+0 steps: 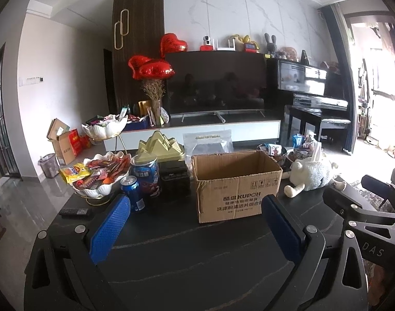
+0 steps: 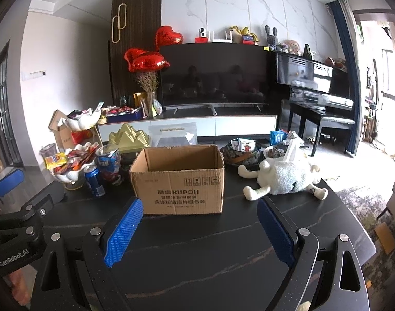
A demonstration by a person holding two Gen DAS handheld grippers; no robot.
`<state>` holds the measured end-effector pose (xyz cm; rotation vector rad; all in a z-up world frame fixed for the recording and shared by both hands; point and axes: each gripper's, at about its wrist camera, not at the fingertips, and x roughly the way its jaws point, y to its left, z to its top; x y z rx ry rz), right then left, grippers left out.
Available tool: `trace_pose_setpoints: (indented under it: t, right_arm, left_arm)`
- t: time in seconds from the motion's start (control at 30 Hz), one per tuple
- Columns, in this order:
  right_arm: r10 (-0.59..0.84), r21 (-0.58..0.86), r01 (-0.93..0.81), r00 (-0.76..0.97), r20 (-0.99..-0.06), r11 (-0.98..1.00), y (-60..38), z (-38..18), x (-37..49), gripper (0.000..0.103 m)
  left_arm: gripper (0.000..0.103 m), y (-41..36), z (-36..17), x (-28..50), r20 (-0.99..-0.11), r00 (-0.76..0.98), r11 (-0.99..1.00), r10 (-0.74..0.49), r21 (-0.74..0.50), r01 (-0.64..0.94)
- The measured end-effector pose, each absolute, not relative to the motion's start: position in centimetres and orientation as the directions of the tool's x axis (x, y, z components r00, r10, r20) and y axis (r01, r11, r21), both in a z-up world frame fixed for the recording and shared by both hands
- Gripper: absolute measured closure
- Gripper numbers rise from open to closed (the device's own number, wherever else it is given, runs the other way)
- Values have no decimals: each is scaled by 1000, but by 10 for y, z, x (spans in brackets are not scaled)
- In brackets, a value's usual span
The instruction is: Organize snacks
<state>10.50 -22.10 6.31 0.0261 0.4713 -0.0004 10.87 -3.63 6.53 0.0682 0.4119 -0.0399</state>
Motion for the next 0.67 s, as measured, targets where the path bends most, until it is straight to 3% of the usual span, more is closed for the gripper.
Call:
trace_pose_setpoints:
  t: [0.67]
  right_arm:
    - [7, 25, 5, 889, -457, 1000, -222, 62, 100, 12]
  left_arm:
    - [0, -40, 62, 106, -401, 915, 997, -36, 53, 63]
